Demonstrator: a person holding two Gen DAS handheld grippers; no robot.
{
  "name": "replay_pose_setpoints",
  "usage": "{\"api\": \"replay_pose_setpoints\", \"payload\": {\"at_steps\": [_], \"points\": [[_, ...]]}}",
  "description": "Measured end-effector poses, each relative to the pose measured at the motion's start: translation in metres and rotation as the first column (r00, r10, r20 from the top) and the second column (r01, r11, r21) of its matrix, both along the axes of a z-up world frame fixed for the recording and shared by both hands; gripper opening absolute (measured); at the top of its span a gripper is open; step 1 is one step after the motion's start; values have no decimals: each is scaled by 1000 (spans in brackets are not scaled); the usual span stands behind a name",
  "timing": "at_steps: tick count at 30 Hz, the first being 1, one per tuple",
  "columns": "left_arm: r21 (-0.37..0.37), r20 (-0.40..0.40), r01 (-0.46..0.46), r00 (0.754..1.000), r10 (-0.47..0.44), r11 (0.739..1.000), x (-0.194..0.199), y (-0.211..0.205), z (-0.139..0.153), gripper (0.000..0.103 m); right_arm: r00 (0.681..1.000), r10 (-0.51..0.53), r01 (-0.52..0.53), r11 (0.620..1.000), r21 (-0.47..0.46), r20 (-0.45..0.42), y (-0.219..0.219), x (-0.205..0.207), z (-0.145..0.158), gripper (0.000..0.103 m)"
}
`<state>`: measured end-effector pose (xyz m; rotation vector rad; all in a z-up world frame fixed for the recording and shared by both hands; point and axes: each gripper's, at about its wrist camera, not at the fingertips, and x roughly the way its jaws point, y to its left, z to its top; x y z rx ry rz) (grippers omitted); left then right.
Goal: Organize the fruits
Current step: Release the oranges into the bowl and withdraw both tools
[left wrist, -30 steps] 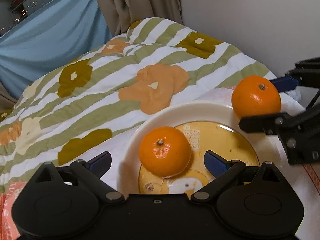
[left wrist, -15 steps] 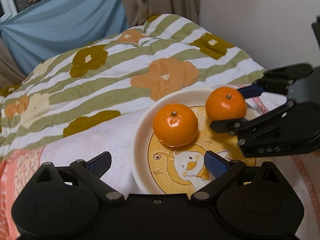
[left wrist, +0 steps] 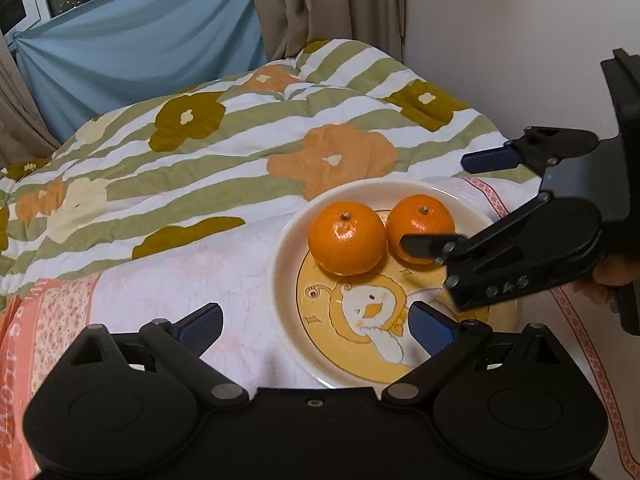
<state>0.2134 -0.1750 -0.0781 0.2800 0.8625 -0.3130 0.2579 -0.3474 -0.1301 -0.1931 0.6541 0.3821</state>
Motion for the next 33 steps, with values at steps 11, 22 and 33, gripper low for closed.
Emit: {"api": "replay_pose_setpoints", "payload": {"at_steps": [11,22,33], "points": [[-18,53,-30,998,31,999,-22,15,28,101,996,-86,85,996,39,30,-10,-34,41,103],[-48,157,-83,983,90,995,-80,50,66,101,981,-191,189,981,44,24,6,-98,91,103],[-80,205,-110,971,124,991,-129,98,82,101,932,-361,361,932,43,8,55,-160,128,103]]}}
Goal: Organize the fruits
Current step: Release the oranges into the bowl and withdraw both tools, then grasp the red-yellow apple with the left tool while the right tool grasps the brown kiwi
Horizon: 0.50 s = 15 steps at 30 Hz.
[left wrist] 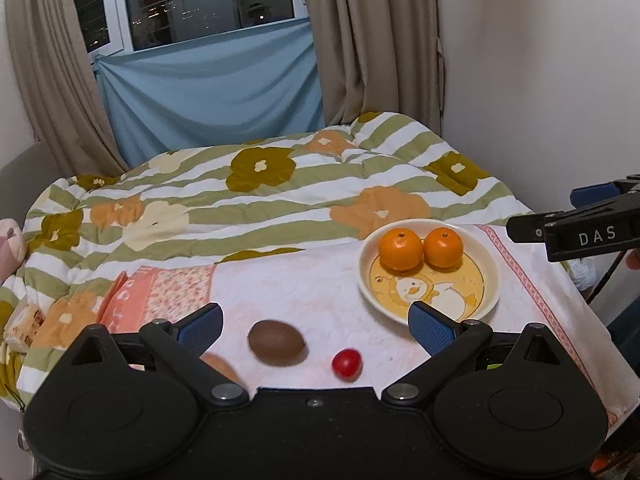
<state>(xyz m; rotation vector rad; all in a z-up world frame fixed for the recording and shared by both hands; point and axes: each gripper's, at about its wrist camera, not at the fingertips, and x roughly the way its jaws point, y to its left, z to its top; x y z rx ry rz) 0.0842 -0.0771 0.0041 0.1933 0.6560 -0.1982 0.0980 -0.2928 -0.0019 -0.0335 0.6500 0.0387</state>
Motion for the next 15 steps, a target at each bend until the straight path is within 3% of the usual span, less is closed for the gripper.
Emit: {"api": "replay_pose_setpoints", "payload": {"at_steps": [8,15], "points": [[12,-9,8,1000,-8,1000,-6,48,-3,101,999,-44,44,999,19,-14,48,-13,-4,103],[52,-43,30,999,-27,998,16,94,-28,101,997,-72,73,997,30,-19,90,1,-20,103]]}}
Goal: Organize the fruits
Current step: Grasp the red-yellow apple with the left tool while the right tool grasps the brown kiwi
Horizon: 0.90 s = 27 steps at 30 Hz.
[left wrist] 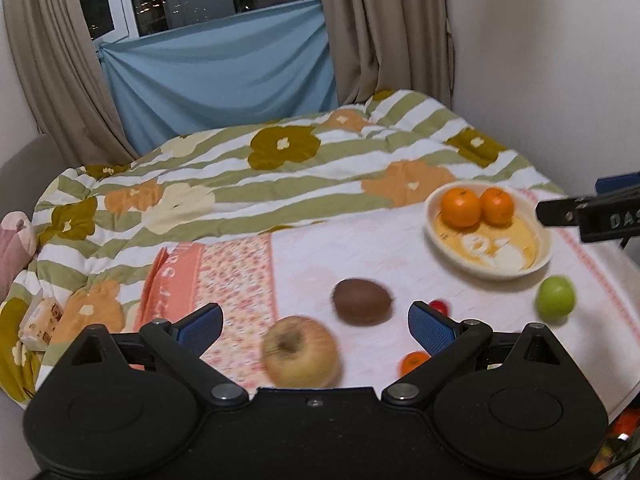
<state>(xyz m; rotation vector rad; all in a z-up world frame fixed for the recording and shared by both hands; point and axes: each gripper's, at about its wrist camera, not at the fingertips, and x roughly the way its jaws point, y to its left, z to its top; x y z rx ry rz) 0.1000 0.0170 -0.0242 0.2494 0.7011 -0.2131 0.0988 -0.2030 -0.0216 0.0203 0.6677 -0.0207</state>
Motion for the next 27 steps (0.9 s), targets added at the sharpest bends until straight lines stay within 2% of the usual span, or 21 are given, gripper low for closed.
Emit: {"api": "replay_pose_setpoints", "payload": {"at_steps": [7,14,20,24,27], "points": [[2,-57,73,996,-73,997,25,32,-34,101,999,-18,20,999,32,-51,53,23,-30,103],[-14,-99,195,976,-195,981,45,43,-61,100,998,1,4,997,74,-63,104,52,-53,103],[-35,-117,248,961,-251,968,62,47,-80,96,997,-5,12,996,87,-74,126,79,-71,103],[-94,-151,273,947,-285,957,73,51,-92,90,995,-9,15,999,52,-101,134,94,-84,103],[-105,-165,294,937,-308,950,77,50,-97,86,992,-19,28,997,76,-123,133,99,-91,103]]}}
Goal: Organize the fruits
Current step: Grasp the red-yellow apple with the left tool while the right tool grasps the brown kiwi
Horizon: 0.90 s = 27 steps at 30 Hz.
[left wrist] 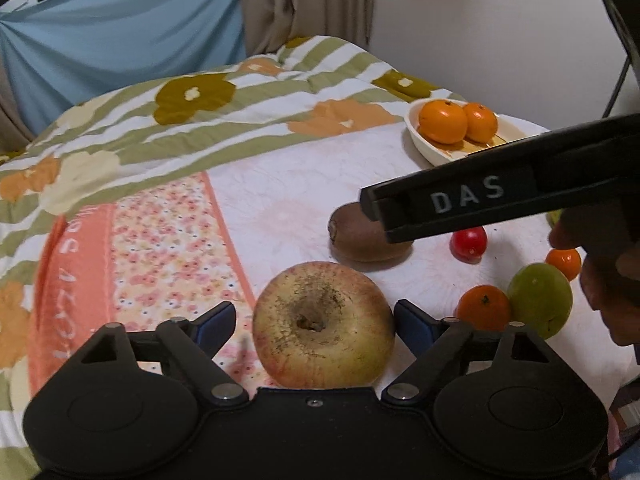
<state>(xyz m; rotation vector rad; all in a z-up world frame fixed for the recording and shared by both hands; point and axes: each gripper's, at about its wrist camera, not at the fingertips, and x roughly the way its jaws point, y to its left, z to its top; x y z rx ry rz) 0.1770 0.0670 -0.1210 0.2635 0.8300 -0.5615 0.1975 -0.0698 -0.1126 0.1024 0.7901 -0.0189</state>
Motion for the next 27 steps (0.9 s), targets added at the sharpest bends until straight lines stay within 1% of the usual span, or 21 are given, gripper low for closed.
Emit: {"api": "replay_pose_setpoints", "payload": {"at_steps": [3,11,24,27], "points": [[-20,-27,13,1000,-14,1000,4,0,-3,79,1000,-12,12,1000,20,-16,-2,3,-7,103],[-31,-35,15,999,-16,999,2,2,-2,79,999,-13,15,999,35,-39,1,10,-17,103],[16,-13,-26,1000,26,1000,-3,12,1,79,997,13,-8,998,55,-78,14,27,-34,103],[21,-12,-44,999,44,999,-3,16,1,79,996,10,-5,999,52,-93,16,31,-40,99]]}}
